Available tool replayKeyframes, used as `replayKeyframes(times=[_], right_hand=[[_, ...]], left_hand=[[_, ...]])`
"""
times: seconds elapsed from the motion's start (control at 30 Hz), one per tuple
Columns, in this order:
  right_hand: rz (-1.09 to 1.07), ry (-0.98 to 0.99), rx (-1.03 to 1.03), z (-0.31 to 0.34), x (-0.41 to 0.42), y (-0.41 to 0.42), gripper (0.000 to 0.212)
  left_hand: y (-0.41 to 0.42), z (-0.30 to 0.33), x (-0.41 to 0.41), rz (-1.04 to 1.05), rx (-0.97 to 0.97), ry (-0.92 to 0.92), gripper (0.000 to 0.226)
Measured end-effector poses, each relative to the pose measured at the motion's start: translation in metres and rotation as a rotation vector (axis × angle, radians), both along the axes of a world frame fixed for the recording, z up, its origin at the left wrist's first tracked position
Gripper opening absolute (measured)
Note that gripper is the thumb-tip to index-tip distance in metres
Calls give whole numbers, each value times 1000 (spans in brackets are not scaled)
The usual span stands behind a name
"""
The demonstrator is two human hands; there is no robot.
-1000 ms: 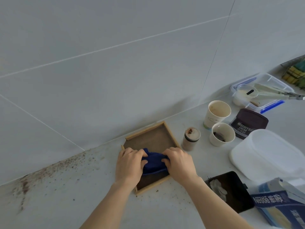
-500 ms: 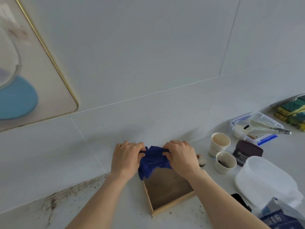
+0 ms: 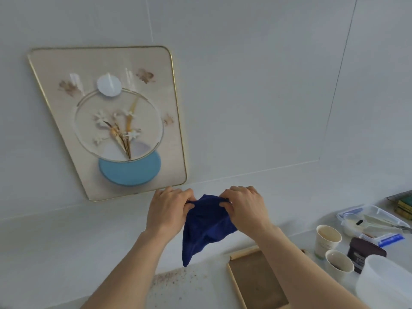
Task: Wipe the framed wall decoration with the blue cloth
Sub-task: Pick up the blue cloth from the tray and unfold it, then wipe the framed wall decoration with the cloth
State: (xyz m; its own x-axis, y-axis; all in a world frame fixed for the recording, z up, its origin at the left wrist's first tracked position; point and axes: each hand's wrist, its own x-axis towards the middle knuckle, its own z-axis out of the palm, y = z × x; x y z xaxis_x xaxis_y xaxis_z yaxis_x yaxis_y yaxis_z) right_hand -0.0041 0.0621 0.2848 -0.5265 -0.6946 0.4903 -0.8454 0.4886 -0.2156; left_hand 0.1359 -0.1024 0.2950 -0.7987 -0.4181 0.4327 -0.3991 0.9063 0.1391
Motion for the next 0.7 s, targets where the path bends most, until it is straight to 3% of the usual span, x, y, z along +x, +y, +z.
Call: replayKeyframes(times=[0.47,0.57,0.7], right_hand=[[60,-5,-77,86,94,-74,21],[77,-161,-146,99,98,-80,17],[184,-569,-382,115,98,-81,15]], left_hand=[[-62,73,106,65,-84,202,12],[-66,84,109,10,-3,284,33],[-67,96,105,-104,84,236,60]])
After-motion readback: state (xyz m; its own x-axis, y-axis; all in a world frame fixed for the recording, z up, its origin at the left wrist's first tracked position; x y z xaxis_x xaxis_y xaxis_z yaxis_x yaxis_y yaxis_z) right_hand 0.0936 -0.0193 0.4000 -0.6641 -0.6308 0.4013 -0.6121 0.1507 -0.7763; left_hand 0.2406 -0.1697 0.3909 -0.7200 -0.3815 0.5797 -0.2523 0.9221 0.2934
